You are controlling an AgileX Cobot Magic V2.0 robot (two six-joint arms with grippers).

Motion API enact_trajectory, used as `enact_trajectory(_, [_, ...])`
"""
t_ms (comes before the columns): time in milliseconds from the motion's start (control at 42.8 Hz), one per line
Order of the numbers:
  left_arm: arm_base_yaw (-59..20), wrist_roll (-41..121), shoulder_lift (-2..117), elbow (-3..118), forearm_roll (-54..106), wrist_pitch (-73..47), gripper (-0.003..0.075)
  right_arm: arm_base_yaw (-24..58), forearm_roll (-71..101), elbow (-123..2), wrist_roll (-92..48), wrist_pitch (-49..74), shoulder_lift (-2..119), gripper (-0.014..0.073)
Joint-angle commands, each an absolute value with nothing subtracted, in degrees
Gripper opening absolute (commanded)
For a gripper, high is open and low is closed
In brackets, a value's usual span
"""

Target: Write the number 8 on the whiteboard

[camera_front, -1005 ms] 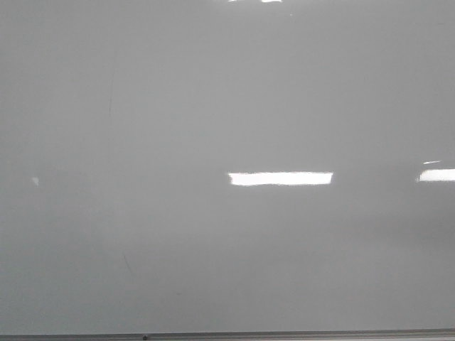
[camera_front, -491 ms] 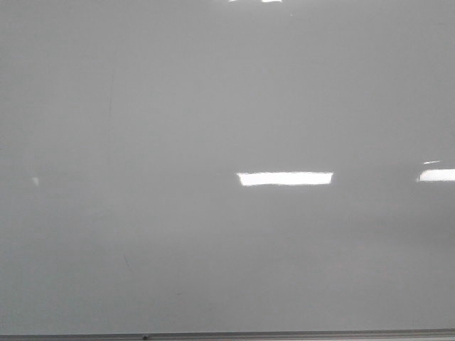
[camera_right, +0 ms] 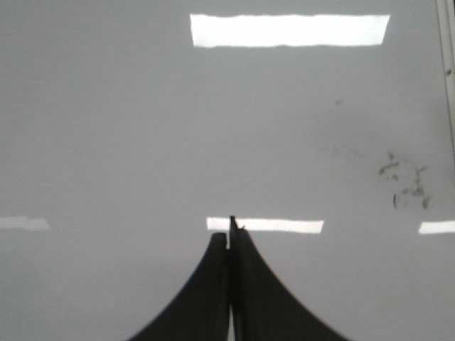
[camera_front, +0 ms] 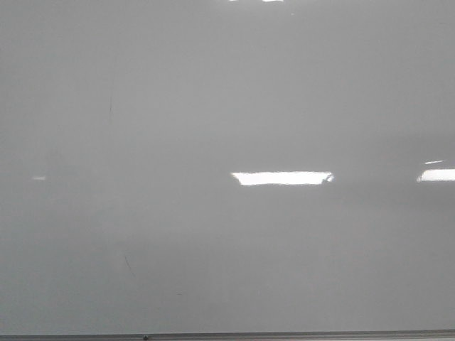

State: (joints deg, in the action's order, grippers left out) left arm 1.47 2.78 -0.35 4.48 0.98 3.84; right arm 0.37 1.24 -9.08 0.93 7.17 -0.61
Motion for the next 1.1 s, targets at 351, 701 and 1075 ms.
enact_trajectory(351, [1.0, 2.1, 12.7, 36.0, 1.5, -18.3, -0.0021, 0.3, 1.6, -32.7, 0.6, 18.0, 13.7, -0.0060])
enact_trajectory(701, [1.0, 2.1, 22.6, 39.7, 2.3, -28.8, -0.0021, 0.3, 1.6, -35.1, 0.6, 23.3, 25.0, -0.0060])
enact_trajectory(1075, [1.0, 2.1, 27.8, 39.7, 3.8, -32.4, -0.0021, 0.3, 0.9, -33.8, 0.0, 26.2, 33.1, -0.0027])
